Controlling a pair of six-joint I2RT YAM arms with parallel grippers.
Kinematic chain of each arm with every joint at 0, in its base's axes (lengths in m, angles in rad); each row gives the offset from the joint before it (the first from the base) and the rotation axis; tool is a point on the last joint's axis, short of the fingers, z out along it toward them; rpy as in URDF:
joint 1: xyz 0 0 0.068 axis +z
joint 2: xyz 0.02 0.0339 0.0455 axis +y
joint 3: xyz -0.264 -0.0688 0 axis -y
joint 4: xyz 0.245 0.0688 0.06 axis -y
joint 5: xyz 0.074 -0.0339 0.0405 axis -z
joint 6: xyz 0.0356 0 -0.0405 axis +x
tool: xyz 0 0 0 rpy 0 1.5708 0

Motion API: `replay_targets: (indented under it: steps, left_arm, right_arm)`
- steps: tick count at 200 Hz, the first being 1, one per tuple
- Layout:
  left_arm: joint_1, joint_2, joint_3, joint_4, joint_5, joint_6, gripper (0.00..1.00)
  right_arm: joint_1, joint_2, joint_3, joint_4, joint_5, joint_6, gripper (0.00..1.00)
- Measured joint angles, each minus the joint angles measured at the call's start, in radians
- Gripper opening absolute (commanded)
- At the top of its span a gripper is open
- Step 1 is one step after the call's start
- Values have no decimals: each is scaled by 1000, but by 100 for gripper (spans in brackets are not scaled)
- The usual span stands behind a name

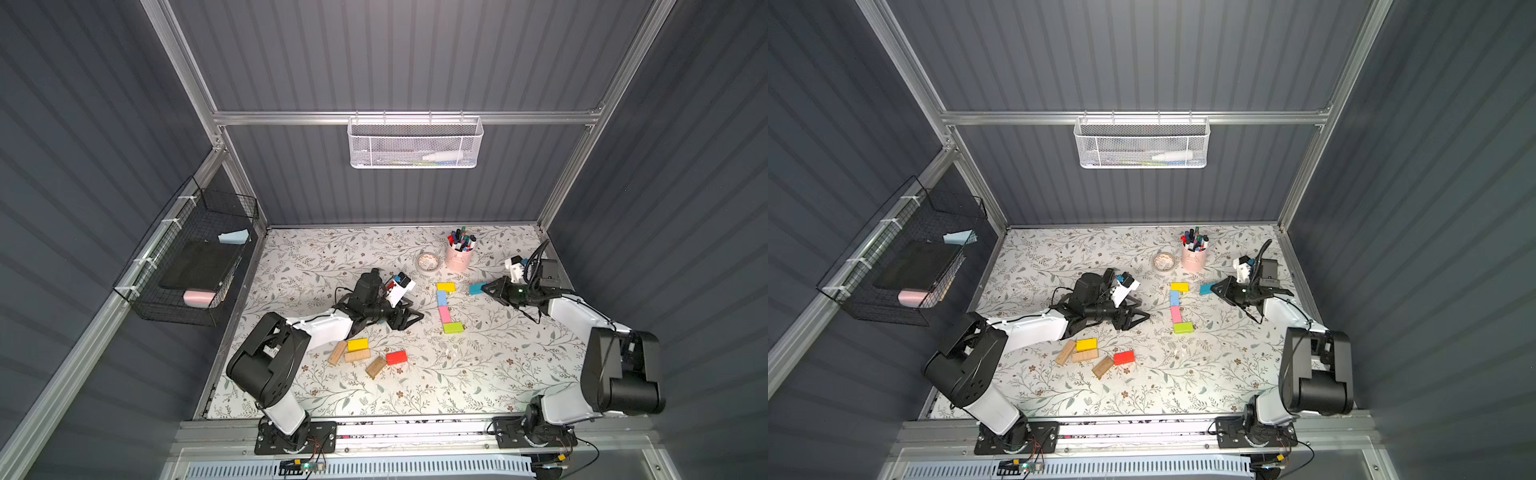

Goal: Assemble the letter c with building blocks
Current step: Assemble the building block at the center of the board.

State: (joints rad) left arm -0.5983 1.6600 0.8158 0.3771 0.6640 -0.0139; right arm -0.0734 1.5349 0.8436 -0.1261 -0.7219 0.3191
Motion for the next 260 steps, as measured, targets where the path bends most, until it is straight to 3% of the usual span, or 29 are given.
replay_targets:
  steps: [66, 164, 260]
  left_arm:
    - [0, 29, 0, 28, 14, -31, 65]
    - [0, 49, 0, 32, 2, -50, 65]
    - [0, 52, 2, 31, 0, -50, 65]
  right_arm:
    - [-9, 206, 58, 97, -151, -43, 6]
    - [-15, 380, 192, 129, -180, -88, 7]
    - [-24, 480, 256, 93, -222, -103, 15]
